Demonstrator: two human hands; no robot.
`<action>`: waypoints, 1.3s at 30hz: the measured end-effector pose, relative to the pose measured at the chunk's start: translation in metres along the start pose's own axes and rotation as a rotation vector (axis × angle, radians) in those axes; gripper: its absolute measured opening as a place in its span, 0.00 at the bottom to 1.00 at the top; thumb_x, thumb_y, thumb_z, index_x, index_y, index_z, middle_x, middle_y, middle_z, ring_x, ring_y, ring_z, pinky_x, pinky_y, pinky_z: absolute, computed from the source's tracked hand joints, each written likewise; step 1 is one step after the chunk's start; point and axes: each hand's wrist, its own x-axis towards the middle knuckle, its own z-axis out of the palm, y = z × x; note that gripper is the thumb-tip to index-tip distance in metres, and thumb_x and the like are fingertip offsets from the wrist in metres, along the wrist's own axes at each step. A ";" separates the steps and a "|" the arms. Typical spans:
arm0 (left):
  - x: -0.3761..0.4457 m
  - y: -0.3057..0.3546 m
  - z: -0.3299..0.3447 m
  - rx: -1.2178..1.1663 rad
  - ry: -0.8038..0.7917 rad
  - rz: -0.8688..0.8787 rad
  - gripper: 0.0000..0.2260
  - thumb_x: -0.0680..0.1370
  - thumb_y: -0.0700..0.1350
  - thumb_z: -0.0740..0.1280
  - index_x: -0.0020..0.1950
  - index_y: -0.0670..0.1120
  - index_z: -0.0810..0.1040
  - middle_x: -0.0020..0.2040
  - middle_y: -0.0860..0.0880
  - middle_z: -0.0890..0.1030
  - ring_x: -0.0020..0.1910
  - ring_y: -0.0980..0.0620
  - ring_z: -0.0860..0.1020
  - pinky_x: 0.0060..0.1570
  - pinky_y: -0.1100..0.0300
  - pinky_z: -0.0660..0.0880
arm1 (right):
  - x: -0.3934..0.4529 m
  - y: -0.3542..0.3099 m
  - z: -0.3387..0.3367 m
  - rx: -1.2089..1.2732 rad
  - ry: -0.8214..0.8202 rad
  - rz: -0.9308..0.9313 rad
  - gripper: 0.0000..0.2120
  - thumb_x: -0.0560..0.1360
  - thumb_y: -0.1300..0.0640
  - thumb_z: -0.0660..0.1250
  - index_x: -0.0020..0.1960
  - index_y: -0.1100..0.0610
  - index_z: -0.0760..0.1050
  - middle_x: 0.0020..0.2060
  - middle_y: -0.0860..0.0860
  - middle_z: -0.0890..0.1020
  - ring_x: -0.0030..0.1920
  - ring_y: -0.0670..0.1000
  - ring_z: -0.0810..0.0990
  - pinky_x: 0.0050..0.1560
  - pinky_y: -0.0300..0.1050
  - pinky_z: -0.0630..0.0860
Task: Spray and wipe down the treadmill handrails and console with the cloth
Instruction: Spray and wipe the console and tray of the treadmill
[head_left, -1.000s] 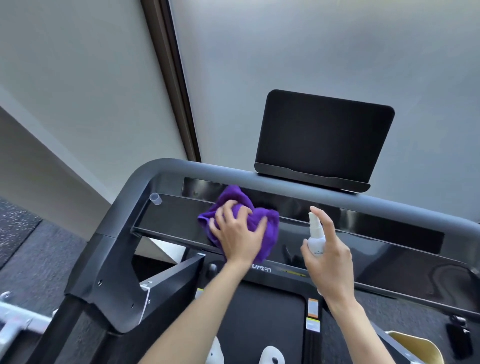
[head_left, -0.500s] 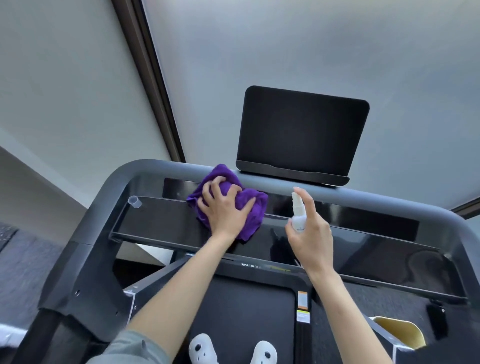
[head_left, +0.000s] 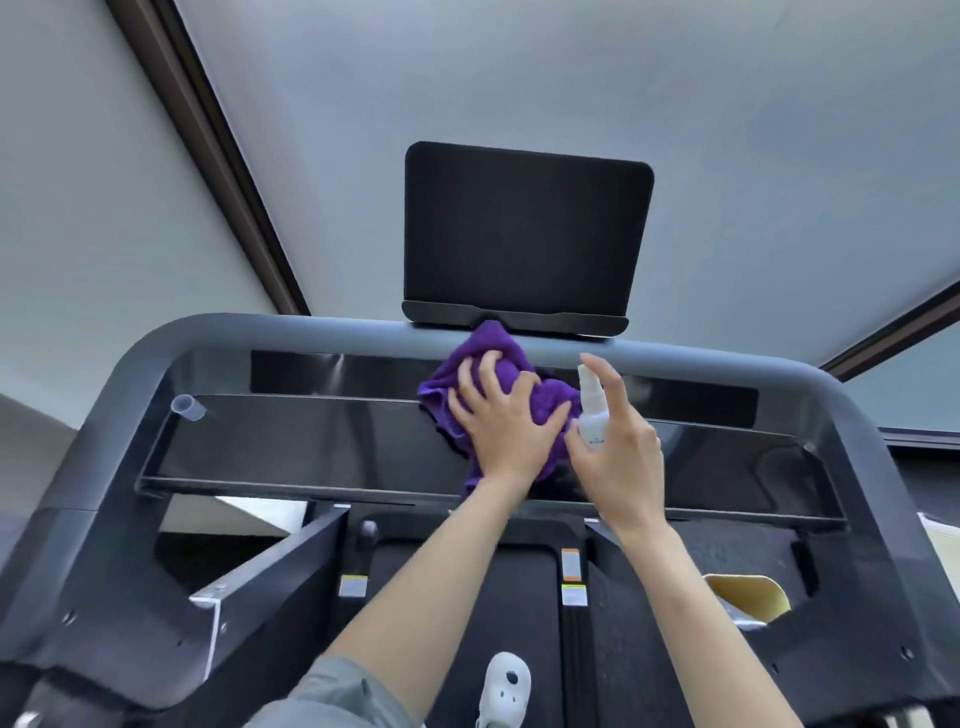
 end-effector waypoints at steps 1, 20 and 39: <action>-0.007 0.012 0.006 -0.012 -0.054 0.046 0.16 0.72 0.59 0.61 0.50 0.51 0.79 0.70 0.43 0.68 0.72 0.36 0.61 0.67 0.33 0.58 | 0.001 0.001 -0.003 0.003 0.009 -0.006 0.31 0.73 0.63 0.67 0.72 0.45 0.65 0.39 0.48 0.76 0.34 0.54 0.75 0.35 0.48 0.75; -0.056 0.006 -0.003 0.053 -0.031 0.031 0.16 0.66 0.63 0.70 0.44 0.53 0.81 0.59 0.48 0.78 0.60 0.40 0.74 0.62 0.38 0.66 | -0.022 0.021 -0.021 0.024 0.041 0.042 0.33 0.71 0.66 0.69 0.72 0.46 0.67 0.31 0.47 0.72 0.29 0.53 0.70 0.33 0.48 0.74; -0.034 0.027 0.013 0.075 -0.032 -0.133 0.18 0.69 0.61 0.73 0.47 0.49 0.80 0.62 0.45 0.73 0.63 0.38 0.68 0.64 0.38 0.59 | -0.036 0.089 -0.105 -0.141 0.210 0.137 0.35 0.73 0.61 0.70 0.71 0.41 0.58 0.39 0.49 0.77 0.34 0.50 0.75 0.34 0.42 0.70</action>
